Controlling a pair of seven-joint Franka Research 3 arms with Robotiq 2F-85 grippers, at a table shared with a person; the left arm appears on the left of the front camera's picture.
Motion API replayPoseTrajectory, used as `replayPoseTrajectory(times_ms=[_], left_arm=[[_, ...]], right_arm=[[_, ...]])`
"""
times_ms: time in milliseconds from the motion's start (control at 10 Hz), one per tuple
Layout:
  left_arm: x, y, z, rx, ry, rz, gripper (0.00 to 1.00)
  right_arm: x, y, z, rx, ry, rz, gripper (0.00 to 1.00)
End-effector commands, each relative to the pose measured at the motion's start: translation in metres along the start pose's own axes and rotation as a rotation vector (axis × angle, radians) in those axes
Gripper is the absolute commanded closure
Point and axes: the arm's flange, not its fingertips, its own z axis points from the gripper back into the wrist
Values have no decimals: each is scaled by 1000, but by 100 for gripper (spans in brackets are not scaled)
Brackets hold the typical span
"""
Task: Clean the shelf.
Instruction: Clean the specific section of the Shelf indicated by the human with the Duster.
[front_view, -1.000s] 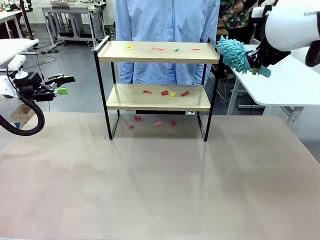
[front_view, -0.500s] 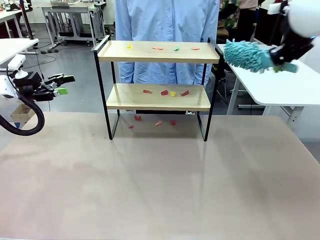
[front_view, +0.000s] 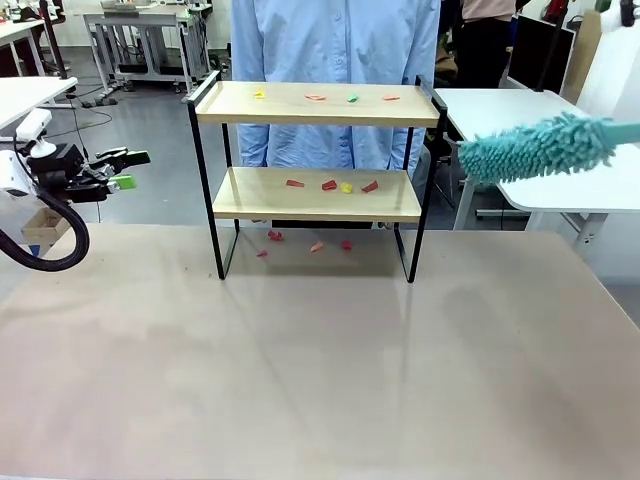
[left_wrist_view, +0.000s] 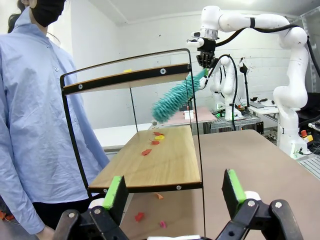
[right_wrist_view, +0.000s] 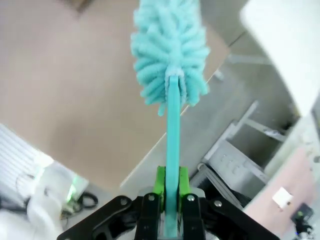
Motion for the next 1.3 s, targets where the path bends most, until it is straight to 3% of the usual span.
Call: replayPoseTrajectory(times_ms=[0, 400, 600, 1000, 1100, 1200], left_arm=[[3, -1, 0, -4, 3, -3, 0], [3, -1, 0, -4, 3, -3, 0], [3, -1, 0, -4, 3, -3, 0], [3, -1, 0, -4, 3, -3, 0], [3, -1, 0, -4, 3, -3, 0], [3, -1, 0, -4, 3, -3, 0]], right_arm=[[-18, 17, 3, 4, 76, 220, 87], [-30, 94, -14, 191, 194, 598, 87], [-24, 129, -21, 298, 183, 729, 87], [3, 168, -37, 439, 132, 821, 87], [8, 171, -39, 456, 119, 779, 87], [-1, 169, -33, 401, 140, 790, 87]])
